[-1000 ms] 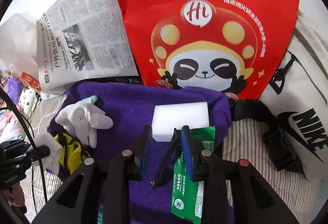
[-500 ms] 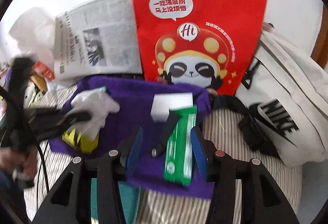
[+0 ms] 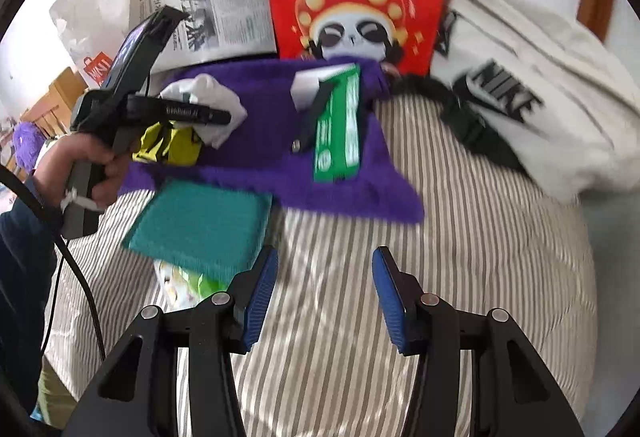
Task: Organize soft objects
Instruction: 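Lower the wipe onto the towel and open the left tool, then grasp the teal striped pad on the bed with the left tool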
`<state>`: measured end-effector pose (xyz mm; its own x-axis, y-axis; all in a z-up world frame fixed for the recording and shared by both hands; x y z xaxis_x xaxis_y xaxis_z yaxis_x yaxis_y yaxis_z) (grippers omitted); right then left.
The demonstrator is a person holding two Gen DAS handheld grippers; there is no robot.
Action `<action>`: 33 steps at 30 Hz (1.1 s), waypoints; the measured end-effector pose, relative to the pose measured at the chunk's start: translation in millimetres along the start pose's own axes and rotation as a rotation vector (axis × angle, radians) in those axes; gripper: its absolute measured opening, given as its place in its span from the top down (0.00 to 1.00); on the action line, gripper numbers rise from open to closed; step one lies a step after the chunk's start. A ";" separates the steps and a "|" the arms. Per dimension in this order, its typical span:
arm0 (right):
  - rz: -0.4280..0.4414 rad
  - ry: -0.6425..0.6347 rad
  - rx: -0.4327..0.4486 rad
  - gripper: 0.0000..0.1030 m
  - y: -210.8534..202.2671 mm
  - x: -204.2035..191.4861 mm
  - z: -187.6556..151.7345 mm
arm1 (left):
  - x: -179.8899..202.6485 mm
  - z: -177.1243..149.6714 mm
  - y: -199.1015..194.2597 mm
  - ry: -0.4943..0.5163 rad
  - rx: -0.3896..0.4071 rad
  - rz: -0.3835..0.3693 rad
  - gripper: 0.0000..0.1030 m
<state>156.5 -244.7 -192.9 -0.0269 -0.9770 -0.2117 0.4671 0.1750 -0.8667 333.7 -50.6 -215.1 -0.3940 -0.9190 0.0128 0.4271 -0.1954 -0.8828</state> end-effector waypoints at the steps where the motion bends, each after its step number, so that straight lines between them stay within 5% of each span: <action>1: 0.012 0.019 -0.006 0.52 -1.4 2.8 -3.8 | 2.1 -1.1 1.2 0.004 -0.006 -0.002 0.56; 7: 0.044 0.111 -0.012 0.52 -14.7 13.6 -13.6 | 10.4 -3.8 -5.6 -0.002 -0.004 0.001 0.47; 10: -0.001 0.124 -0.007 0.52 -22.0 17.3 -15.0 | 11.8 -6.6 -18.3 0.004 -0.009 0.027 0.33; 16: -0.033 0.100 -0.012 0.48 -25.8 17.0 -24.9 | 4.1 -15.0 -41.8 0.057 -0.021 0.160 0.32; 27: -0.062 0.001 0.042 0.48 -39.2 2.5 -37.8 | 2.6 -48.4 -96.6 0.035 0.032 0.218 0.30; 33: -0.067 -0.030 0.055 0.48 -36.2 0.6 -39.8 | 34.1 -80.9 -103.9 0.031 0.057 0.128 0.28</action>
<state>104.4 -246.7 -179.6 -0.0337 -0.9896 -0.1399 0.5132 0.1029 -0.8521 210.1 -33.8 -160.9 -0.3577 -0.9269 -0.1133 0.5205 -0.0971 -0.8483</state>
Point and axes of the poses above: each gripper's, at about its wrist camera, not at the fingertips, and y roughly the way its jaws point, x to its right, z to its top, the point moved 8 cm from there along y, roughly the way its jaws point, and after that the axes turned 14 degrees about y, right-handed, at the moved point
